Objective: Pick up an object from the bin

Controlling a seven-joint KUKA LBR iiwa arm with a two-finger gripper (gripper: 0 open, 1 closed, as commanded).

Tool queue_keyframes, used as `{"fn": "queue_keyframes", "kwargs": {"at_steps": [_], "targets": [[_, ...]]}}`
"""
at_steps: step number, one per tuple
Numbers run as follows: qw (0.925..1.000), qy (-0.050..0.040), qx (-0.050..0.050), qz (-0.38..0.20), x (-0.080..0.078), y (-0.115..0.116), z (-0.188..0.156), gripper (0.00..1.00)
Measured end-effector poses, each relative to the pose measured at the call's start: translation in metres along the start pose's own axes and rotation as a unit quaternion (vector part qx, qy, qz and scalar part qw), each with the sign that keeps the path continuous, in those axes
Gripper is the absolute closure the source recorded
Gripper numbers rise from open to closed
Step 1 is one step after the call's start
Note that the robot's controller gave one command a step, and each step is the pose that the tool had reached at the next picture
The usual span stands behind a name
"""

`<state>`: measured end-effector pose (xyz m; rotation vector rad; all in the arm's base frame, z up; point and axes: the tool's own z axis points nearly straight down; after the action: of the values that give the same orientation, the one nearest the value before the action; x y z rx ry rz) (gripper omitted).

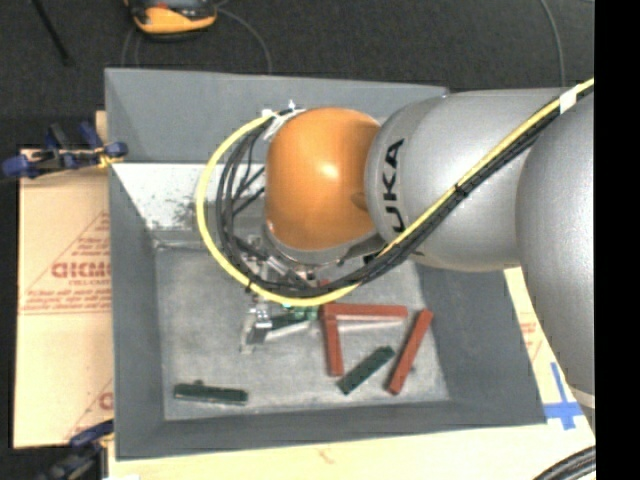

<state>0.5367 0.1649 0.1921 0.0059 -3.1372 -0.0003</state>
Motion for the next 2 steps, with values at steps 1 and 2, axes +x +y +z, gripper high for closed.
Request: {"fn": "queue_keyframes", "kwargs": {"at_steps": [1,2], "targets": [[1.0000,-0.0036,-0.001,0.002,-0.002,-0.001,-0.004,0.00],[0.9995,-0.0055,0.000,-0.030,-0.016,-0.071,0.052,0.00]]}}
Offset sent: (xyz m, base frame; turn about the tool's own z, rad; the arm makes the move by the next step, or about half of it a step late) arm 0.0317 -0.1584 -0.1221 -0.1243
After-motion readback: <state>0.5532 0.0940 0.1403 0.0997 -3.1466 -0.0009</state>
